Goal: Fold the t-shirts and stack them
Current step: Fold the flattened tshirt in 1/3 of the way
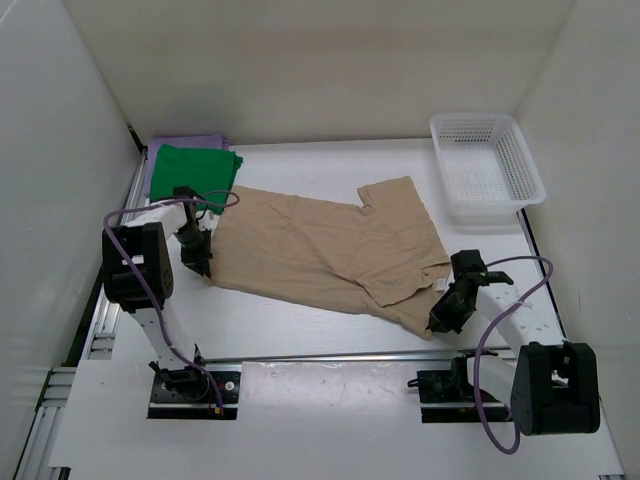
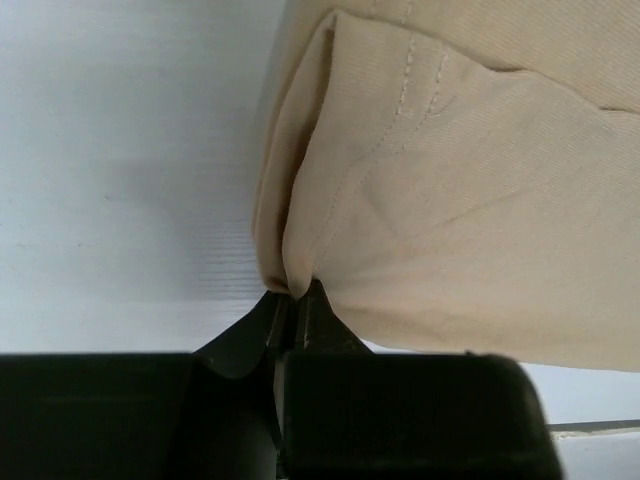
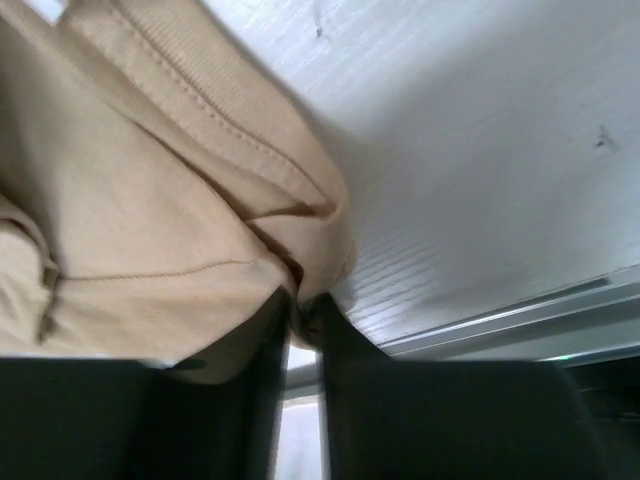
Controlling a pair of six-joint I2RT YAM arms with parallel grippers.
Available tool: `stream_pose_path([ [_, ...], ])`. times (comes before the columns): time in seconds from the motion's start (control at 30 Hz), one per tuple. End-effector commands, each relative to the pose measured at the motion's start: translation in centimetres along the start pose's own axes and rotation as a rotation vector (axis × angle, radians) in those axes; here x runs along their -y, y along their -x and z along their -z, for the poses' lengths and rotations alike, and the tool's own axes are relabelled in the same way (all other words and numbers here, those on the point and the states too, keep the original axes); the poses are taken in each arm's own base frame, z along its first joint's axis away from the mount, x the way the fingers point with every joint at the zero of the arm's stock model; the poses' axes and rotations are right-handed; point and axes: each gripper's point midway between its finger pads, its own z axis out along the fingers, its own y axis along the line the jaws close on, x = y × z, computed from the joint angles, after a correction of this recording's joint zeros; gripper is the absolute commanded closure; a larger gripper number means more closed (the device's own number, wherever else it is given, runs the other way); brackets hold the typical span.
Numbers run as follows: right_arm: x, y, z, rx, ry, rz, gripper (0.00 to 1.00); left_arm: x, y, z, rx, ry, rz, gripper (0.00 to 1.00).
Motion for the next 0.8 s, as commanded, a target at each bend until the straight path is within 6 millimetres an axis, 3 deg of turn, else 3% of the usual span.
stream_pose_path([
  [0.0, 1.3, 1.3, -1.5, 0.050, -0.056, -0.030, 1.00, -0.3, -0.1, -1.8, -0.010, -0.012, 0.009, 0.89],
  [0.17, 1.2, 2.8, 0.7, 0.101, -0.087, -0.028, 1.00, -5.1, -2.3, 1.2, 0.021, 0.141, 0.097, 0.89],
  [0.3, 1.3, 2.5, 0.9, 0.098, -0.091, -0.040, 1.00, -5.9, -6.5, 1.5, -0.025, 0.198, 0.106, 0.89],
  [0.47, 1.5, 1.7, -0.4, 0.051, -0.092, -0.040, 1.00, -6.0, -8.6, 1.0, -0.061, 0.213, 0.105, 0.87],
  [0.6, 1.4, 1.6, -0.7, 0.036, -0.091, -0.032, 0.92, -6.8, -9.3, 0.9, -0.082, 0.241, 0.123, 0.42],
  [0.63, 1.4, 1.6, -0.7, 0.036, -0.091, -0.021, 0.87, -7.2, -8.8, 1.2, -0.070, 0.260, 0.123, 0.40],
  [0.67, 1.4, 1.6, -0.7, 0.036, -0.091, -0.021, 0.87, -8.4, -9.0, 1.5, -0.074, 0.317, 0.132, 0.40],
  [0.77, 1.9, 2.3, -0.4, 0.069, -0.115, -0.020, 0.88, -11.3, -6.3, 4.4, 0.058, 0.448, 0.181, 0.39],
])
